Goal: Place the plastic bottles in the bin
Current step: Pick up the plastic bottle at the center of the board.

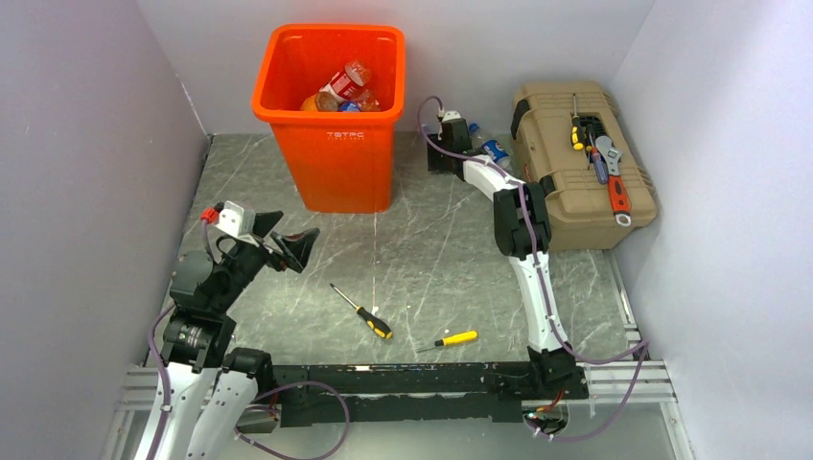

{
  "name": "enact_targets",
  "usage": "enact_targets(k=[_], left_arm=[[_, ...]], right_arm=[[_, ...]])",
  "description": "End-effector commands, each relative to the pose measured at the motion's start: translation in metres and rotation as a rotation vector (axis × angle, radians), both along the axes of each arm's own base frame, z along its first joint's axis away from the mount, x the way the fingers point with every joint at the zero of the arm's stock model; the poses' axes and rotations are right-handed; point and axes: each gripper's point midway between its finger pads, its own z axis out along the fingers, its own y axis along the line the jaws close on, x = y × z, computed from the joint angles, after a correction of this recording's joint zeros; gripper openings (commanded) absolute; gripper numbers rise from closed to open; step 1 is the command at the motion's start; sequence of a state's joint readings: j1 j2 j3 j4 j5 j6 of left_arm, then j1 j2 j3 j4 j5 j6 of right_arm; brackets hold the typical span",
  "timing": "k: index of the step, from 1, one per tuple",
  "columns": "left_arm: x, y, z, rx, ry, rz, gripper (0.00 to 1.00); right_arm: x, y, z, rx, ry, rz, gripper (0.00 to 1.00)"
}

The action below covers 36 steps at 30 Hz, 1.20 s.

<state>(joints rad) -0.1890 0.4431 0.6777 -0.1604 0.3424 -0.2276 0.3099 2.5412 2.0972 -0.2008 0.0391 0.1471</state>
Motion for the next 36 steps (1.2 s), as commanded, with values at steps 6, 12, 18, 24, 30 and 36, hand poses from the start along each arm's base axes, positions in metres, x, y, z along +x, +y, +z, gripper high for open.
enact_targets(k=[6,12,18,24,30,36], left_arm=[[-0.001,0.007,0.013,-0.019,-0.049,0.04,0.95],[0.003,0.017,0.021,-0.045,-0.052,0.105,0.94],[-0.012,0.005,0.096,-0.193,-0.189,0.02,0.94],[0.011,-0.054,0.153,-0.299,-0.05,-0.319,0.99],[0.01,-0.114,0.177,-0.361,-0.058,-0.61,0.99],[-0.014,-0.196,0.168,-0.299,-0.027,-0.756,0.99]], right_arm=[[-0.043,-0.014,0.121,0.071,-0.195,-0.214,0.35],[-0.128,-0.035,0.235,0.214,-0.386,-0.297,0.32],[-0.254,-0.033,0.298,0.367,-0.532,-0.211,0.3],[-0.372,0.006,0.33,0.559,-0.668,0.199,0.31],[-0.445,0.018,0.341,0.707,-0.729,0.512,0.3],[-0.468,0.021,0.345,0.786,-0.771,0.612,0.3]])
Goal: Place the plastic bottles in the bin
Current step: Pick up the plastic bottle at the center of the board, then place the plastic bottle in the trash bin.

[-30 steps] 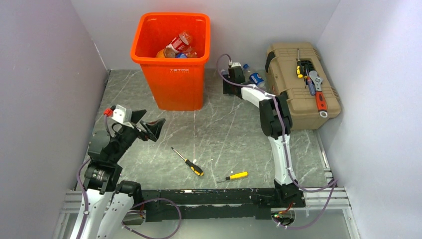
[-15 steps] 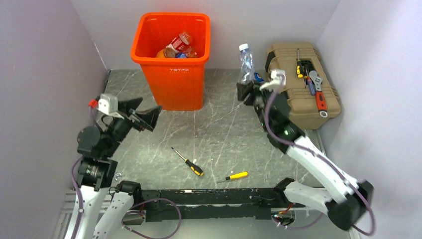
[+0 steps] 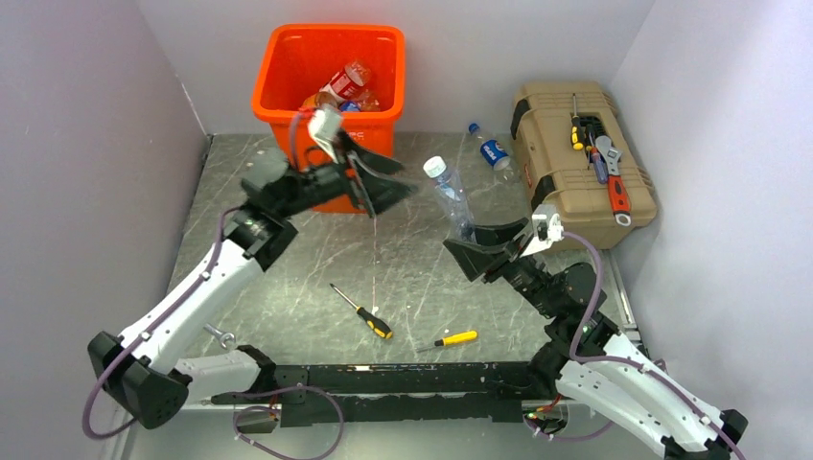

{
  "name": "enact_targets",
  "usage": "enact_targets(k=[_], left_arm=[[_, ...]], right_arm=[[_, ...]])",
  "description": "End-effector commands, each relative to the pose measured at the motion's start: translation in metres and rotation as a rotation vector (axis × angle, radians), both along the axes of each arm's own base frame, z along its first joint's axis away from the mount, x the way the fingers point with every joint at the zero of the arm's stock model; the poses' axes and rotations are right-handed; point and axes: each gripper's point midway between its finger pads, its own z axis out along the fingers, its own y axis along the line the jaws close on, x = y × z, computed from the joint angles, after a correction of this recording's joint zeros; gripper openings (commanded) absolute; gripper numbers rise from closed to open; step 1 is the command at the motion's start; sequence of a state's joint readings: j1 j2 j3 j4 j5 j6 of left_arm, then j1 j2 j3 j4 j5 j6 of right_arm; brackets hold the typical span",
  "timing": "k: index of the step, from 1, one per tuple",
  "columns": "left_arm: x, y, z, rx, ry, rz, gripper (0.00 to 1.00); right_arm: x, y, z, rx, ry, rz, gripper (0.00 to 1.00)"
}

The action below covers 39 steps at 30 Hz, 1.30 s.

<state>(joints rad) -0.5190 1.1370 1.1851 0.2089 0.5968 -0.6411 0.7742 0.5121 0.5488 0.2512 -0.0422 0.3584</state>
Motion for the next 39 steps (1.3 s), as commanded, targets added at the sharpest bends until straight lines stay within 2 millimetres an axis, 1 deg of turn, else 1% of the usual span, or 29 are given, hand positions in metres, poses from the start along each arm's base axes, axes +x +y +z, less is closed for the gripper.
enact_targets(k=[1,4,9,14,16,21,24,25,27,29,30,31,32,33,34,36,37,39], left_arm=[[-0.041,-0.035,0.042,-0.06,-0.151,-0.109,0.99],[-0.045,-0.048,0.044,-0.08,-0.156,-0.13,0.99],[-0.049,-0.058,0.046,-0.102,-0.171,-0.144,0.99],[-0.044,-0.068,0.038,-0.083,-0.159,-0.136,0.98],[-0.043,-0.07,0.036,-0.082,-0.161,-0.135,0.9],[-0.047,-0.073,0.04,-0.086,-0.186,-0.159,0.65],[-0.05,-0.075,0.038,-0.087,-0.184,-0.177,0.46],[-0.05,-0.075,0.038,-0.087,-0.185,-0.179,0.38],[-0.05,-0.076,0.036,-0.082,-0.181,-0.184,0.23],[-0.051,-0.076,0.034,-0.068,-0.183,-0.19,0.06],[-0.052,-0.076,0.032,-0.053,-0.177,-0.196,0.0],[-0.054,-0.076,0.031,-0.04,-0.176,-0.202,0.0],[-0.056,-0.076,0.03,-0.025,-0.177,-0.214,0.0],[-0.061,-0.077,0.028,-0.004,-0.183,-0.244,0.0],[-0.065,-0.078,0.028,0.016,-0.188,-0.27,0.0],[-0.07,-0.08,0.025,0.069,-0.183,-0.313,0.0],[-0.073,-0.081,0.023,0.093,-0.179,-0.34,0.0],[-0.074,-0.082,0.022,0.117,-0.168,-0.352,0.0]], right_arm=[[-0.028,0.01,0.03,0.093,-0.121,0.146,0.3],[-0.031,0.013,0.031,0.106,-0.132,0.172,0.3],[-0.032,0.015,0.031,0.099,-0.136,0.181,0.3],[-0.034,0.02,0.031,0.097,-0.137,0.211,0.3],[-0.035,0.022,0.03,0.093,-0.135,0.22,0.3],[-0.035,0.025,0.024,0.071,-0.119,0.232,0.31],[-0.035,0.022,0.023,0.075,-0.115,0.223,0.32],[-0.034,0.022,0.022,0.073,-0.11,0.22,0.33],[-0.035,0.022,0.022,0.062,-0.101,0.219,0.38],[-0.034,0.021,0.023,0.04,-0.087,0.215,0.52],[-0.034,0.022,0.021,0.021,-0.072,0.217,0.62],[-0.036,0.023,0.023,-0.002,-0.067,0.227,0.69],[-0.035,0.025,0.015,-0.048,-0.032,0.234,0.76],[-0.035,0.026,0.014,-0.08,-0.015,0.239,0.82],[-0.035,0.028,0.013,-0.116,-0.001,0.244,0.85],[-0.034,0.028,0.012,-0.177,0.019,0.243,0.88],[-0.034,0.027,0.012,-0.199,0.023,0.243,0.88],[-0.033,0.027,0.015,-0.216,0.017,0.241,0.87]])
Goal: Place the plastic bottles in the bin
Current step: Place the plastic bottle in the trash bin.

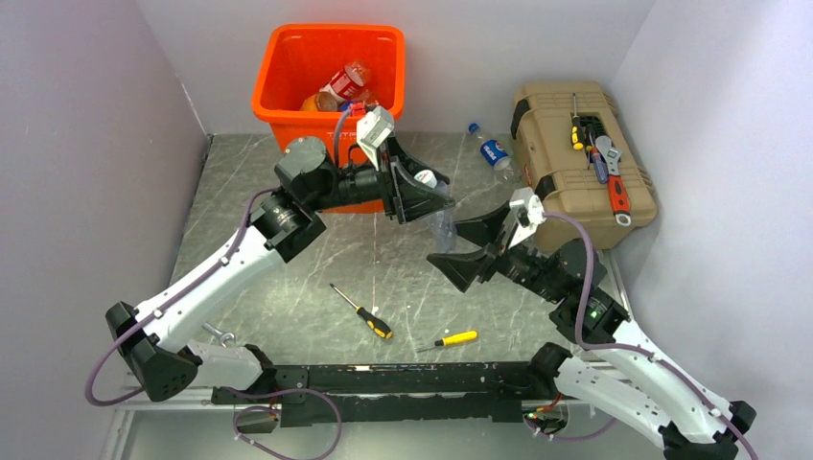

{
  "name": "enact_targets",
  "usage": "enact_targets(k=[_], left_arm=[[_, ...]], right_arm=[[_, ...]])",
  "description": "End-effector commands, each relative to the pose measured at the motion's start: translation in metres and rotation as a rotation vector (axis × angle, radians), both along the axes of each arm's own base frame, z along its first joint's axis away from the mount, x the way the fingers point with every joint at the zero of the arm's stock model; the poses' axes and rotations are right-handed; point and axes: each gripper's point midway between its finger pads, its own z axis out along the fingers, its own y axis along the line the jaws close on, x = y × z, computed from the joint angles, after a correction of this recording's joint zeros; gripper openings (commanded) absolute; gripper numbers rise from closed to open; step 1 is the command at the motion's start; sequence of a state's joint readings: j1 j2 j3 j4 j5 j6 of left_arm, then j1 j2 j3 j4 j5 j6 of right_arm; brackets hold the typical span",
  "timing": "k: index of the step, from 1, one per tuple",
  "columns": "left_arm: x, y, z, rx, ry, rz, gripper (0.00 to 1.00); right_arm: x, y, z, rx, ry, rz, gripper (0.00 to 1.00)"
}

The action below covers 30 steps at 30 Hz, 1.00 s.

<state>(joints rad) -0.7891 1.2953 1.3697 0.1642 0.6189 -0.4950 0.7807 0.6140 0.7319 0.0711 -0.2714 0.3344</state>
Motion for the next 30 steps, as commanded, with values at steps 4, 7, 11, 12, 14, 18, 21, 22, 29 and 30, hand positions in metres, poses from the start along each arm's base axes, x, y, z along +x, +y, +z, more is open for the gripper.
enact_targets(k=[4,7,11,12,14,18,21,22,29,30], left_arm=[[-0.02,0.002,0.009,0.038,-0.038,-0.099,0.0],[-0.019,0.001,0.01,0.032,-0.023,-0.101,0.0],[-0.017,0.002,0.009,0.034,-0.005,-0.073,0.39],[-0.015,0.004,0.009,0.028,-0.001,-0.058,0.53],[-0.011,0.008,0.013,0.0,0.002,-0.013,0.69],[0.002,0.025,0.028,-0.1,0.006,0.134,0.75],[0.007,0.035,0.034,-0.158,0.024,0.195,0.71],[0.008,0.035,0.035,-0.164,0.032,0.202,0.69],[0.012,0.032,0.042,-0.206,0.05,0.2,0.51],[0.013,0.032,0.042,-0.208,0.051,0.201,0.5]], right_arm=[[0.001,0.007,-0.01,-0.127,0.023,0.03,0.81],[0.008,0.01,-0.012,-0.105,0.038,0.011,0.65],[0.007,0.007,-0.002,-0.044,0.0,-0.001,0.42],[0.007,0.005,0.0,-0.031,-0.009,-0.008,0.39],[0.011,0.002,0.001,-0.016,-0.015,-0.04,0.35],[0.014,-0.002,0.003,0.0,-0.028,-0.068,0.31],[0.014,-0.002,0.003,0.011,-0.035,-0.071,0.3],[0.014,-0.002,0.003,0.013,-0.037,-0.069,0.29],[0.015,0.002,0.003,0.017,-0.039,-0.057,0.28],[0.015,0.002,0.003,0.019,-0.038,-0.056,0.28]])
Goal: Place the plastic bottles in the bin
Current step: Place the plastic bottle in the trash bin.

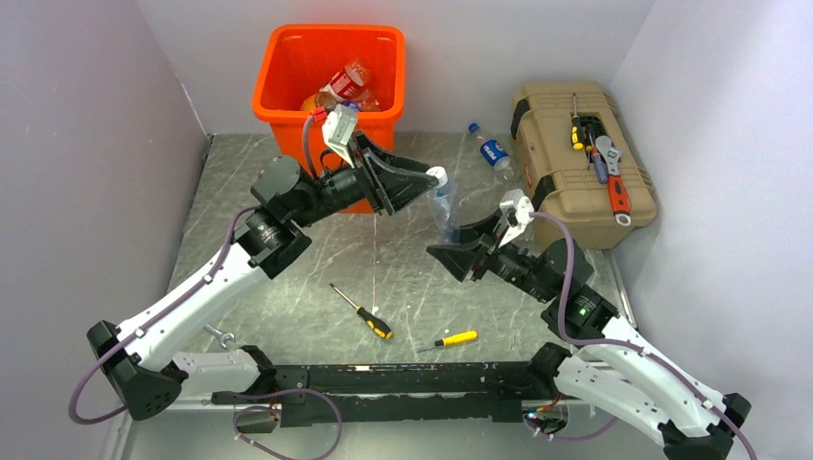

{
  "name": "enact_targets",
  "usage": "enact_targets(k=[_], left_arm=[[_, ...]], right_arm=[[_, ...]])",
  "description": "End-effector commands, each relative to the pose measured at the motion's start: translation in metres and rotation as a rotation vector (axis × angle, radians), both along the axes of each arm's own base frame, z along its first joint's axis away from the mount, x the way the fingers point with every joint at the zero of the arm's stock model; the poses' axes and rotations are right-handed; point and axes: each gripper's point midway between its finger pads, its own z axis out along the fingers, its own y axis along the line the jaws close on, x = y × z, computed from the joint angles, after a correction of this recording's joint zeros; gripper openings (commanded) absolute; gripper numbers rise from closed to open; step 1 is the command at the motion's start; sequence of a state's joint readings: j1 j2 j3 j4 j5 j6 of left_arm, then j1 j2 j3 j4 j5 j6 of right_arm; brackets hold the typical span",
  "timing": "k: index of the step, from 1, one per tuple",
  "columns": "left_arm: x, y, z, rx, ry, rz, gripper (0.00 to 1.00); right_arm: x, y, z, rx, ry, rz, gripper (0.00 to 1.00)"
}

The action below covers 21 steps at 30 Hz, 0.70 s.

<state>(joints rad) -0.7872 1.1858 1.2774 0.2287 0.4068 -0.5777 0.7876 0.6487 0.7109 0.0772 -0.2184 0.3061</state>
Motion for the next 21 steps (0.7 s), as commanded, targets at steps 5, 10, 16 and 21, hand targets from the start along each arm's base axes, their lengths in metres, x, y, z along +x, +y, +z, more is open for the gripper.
enact_targets(k=[5,10,16,21], left_arm=[[0.002,-0.006,0.017,-0.054,-0.002,-0.016,0.52],[0.005,-0.015,0.005,0.0,0.027,-0.039,0.63],[0.004,-0.016,0.003,0.0,0.015,-0.05,0.22],[0.001,-0.016,0.003,0.017,0.001,-0.06,0.0]], right_arm=[[0.001,0.0,0.021,0.056,-0.055,-0.003,0.28],[0.002,0.0,0.019,0.052,-0.05,-0.008,0.28],[0.003,0.0,0.016,0.05,-0.045,-0.008,0.28],[0.001,0.006,0.012,0.029,-0.009,0.019,0.54]])
